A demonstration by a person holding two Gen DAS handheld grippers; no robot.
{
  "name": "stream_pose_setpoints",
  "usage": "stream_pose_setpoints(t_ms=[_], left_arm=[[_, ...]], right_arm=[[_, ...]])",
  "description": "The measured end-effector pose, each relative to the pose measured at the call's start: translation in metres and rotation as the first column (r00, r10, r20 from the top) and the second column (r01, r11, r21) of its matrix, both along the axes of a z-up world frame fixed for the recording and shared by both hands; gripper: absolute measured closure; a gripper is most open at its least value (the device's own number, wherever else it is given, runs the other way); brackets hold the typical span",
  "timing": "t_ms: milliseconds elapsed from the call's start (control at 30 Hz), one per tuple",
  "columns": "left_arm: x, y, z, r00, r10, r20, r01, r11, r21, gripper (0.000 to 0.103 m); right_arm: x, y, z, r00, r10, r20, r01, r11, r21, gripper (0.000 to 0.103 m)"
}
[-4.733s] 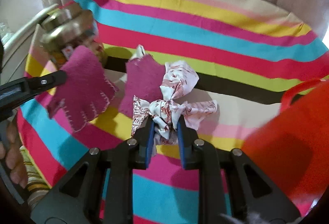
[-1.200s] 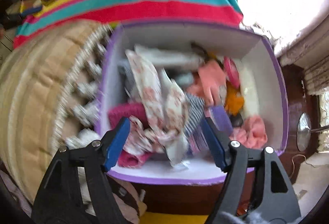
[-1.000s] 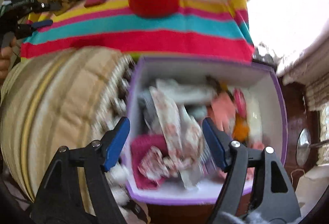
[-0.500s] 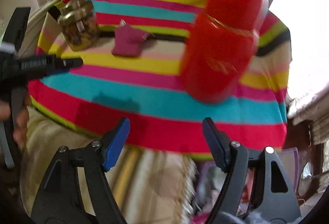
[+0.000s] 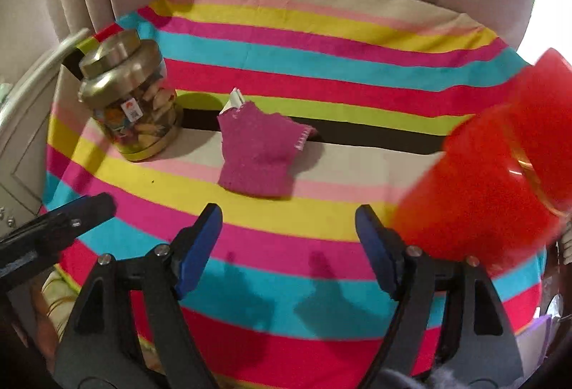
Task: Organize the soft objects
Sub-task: 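Move both tools back over the last pink glove and dotted cloth, then grasp the pink knit glove with the right tool while the left tool grasps the white dotted cloth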
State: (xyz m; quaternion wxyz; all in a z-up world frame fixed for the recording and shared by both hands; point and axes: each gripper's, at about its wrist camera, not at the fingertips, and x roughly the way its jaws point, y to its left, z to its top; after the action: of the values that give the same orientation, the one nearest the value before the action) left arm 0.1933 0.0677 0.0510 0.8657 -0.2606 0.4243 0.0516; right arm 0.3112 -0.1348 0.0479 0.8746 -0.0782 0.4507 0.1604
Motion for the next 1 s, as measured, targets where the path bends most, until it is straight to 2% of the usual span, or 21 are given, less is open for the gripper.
stream_pose_setpoints(t_ms=[133, 400, 533, 733, 833, 900, 1000], left_arm=[[0.000, 0.016, -0.011, 0.999, 0.046, -0.002, -0.046, 0.999, -0.016, 0.044], [0.001, 0.025, -0.029, 0.997, 0.073, 0.006, -0.073, 0.997, -0.022, 0.044], [0.002, 0.030, -0.036, 0.996, 0.084, 0.004, -0.084, 0.996, -0.020, 0.044], [0.007, 0.037, -0.051, 0.996, 0.092, -0.011, -0.093, 0.995, -0.027, 0.044], [0.008, 0.037, -0.057, 0.996, 0.085, -0.018, -0.086, 0.996, -0.030, 0.044], [0.010, 0.036, -0.061, 0.996, 0.081, -0.022, -0.082, 0.996, -0.029, 0.044], [0.013, 0.033, -0.066, 0.997, 0.073, -0.034, -0.073, 0.997, -0.028, 0.044]], right_arm=[[0.020, 0.021, -0.025, 1.000, 0.012, -0.025, -0.012, 1.000, -0.003, 0.024], [0.050, 0.053, -0.067, 0.998, -0.005, -0.071, 0.003, 1.000, -0.025, 0.024], [0.063, 0.059, -0.081, 0.995, -0.038, -0.093, 0.038, 0.999, -0.005, 0.024], [0.069, 0.058, -0.089, 0.997, -0.048, -0.067, 0.049, 0.999, 0.006, 0.024], [0.067, 0.055, -0.089, 0.998, -0.045, -0.049, 0.046, 0.999, 0.010, 0.034], [0.064, 0.051, -0.087, 0.998, -0.038, -0.043, 0.040, 0.999, 0.035, 0.053], [0.067, 0.044, -0.088, 0.998, -0.039, -0.057, 0.044, 0.995, 0.090, 0.066]])
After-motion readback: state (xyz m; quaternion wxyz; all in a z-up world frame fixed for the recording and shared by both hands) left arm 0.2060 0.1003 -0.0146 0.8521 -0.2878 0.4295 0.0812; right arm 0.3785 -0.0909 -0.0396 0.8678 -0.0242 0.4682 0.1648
